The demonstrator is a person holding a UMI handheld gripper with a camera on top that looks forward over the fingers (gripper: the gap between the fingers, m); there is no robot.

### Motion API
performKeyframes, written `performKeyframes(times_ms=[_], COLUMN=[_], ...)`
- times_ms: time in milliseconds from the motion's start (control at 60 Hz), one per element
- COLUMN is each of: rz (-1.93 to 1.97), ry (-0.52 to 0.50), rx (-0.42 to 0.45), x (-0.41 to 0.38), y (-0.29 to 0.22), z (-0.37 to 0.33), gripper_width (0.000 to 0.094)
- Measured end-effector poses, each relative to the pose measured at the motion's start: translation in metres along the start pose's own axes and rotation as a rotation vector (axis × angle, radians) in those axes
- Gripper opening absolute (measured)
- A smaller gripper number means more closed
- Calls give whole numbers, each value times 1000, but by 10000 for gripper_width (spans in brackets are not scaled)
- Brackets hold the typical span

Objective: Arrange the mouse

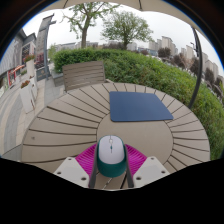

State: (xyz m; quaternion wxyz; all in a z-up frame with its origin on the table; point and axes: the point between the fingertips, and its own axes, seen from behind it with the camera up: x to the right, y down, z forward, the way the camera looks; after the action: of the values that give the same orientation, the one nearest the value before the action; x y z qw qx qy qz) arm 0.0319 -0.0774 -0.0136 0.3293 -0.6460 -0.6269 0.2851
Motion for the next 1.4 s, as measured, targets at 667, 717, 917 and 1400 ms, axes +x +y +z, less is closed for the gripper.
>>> performKeyframes(times_ms=[667, 717, 917, 1400], rz=[49, 46, 18, -40], ry=[-21, -26, -20, -65], rx=[52, 37, -18, -60], x=[113, 116, 124, 141], y=[-169, -164, -137, -125], z=[138, 147, 177, -21], gripper_width=[425, 425, 430, 849])
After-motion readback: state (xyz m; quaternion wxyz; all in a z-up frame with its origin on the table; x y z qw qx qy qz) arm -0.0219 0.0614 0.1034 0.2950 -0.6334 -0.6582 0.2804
